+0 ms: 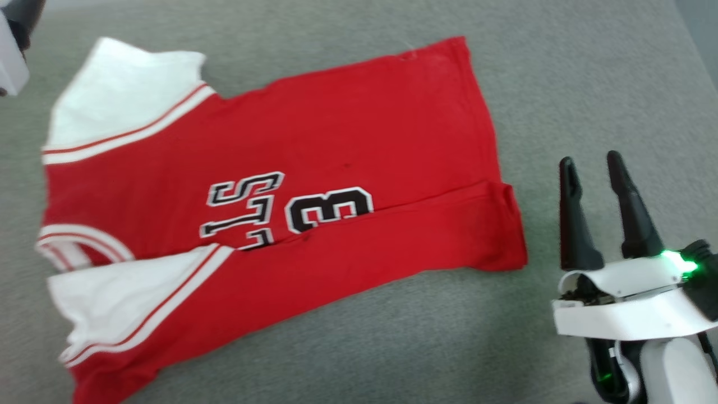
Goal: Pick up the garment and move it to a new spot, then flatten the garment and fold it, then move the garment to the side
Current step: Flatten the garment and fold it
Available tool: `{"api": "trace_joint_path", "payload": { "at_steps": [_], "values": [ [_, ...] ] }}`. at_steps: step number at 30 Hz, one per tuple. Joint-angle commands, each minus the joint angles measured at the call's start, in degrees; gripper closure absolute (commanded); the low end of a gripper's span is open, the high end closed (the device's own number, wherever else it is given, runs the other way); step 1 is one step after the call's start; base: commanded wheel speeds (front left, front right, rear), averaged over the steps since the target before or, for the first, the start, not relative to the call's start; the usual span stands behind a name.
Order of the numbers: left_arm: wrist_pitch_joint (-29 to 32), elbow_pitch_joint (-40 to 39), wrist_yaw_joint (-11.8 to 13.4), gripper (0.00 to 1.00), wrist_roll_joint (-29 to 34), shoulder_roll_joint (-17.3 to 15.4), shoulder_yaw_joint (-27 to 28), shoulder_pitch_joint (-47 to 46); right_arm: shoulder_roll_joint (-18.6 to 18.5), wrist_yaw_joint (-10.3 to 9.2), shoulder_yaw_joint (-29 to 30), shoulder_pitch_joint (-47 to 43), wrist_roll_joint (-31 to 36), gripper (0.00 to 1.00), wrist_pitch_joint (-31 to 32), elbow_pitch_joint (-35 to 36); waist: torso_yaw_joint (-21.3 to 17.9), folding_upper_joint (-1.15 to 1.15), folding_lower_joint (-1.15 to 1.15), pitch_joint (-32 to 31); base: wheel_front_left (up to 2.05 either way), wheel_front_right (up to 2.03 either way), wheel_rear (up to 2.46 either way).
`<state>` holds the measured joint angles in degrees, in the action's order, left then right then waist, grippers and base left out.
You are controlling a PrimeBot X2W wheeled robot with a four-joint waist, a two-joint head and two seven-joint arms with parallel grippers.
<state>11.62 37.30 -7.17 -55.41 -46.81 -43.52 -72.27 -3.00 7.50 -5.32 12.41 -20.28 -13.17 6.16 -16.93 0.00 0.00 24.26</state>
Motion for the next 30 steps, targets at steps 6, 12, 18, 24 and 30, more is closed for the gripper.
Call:
{"api": "trace_joint_path", "payload": {
  "at_steps": [6, 12, 18, 24, 30],
  "values": [
    [17.7, 2.2, -0.3, 0.0, -5.7, -2.6, -7.4, -3.6, 0.2, -0.02, -4.1, 0.4, -1.0, 0.0, -1.6, -0.9, -5.6, 0.0, 0.0, 4.0, 0.0, 0.0, 0.0],
    [28.7, 3.6, -0.3, 0.0, -10.7, -5.6, -10.2, -5.4, 0.2, -0.02, -6.0, 0.9, -0.6, 0.0, -1.9, -0.8, -6.9, 0.0, 0.0, 4.9, 0.0, 0.0, 0.0],
    [32.6, 4.1, -0.3, 0.0, -12.7, -6.3, -11.8, -6.4, 0.2, -0.02, -7.2, 1.0, -0.6, 0.0, -2.0, 0.1, -7.8, 0.0, 0.0, 6.0, 0.0, 0.0, 0.0],
    [34.2, 2.2, -0.4, 1.0, -15.7, -5.9, -13.4, -5.7, 0.2, -0.02, -7.3, 1.2, -1.3, 0.0, -2.0, 0.9, -7.8, 0.0, 0.0, 7.0, 0.0, 0.0, 0.0],
    [32.6, 0.4, -0.4, 1.0, -17.0, -5.4, -14.3, -6.1, 0.1, -0.02, -7.2, 6.5, 1.7, 0.0, 4.0, 0.7, -6.5, 0.0, 0.0, 7.2, 0.0, 0.0, 0.0]
  ]
}}
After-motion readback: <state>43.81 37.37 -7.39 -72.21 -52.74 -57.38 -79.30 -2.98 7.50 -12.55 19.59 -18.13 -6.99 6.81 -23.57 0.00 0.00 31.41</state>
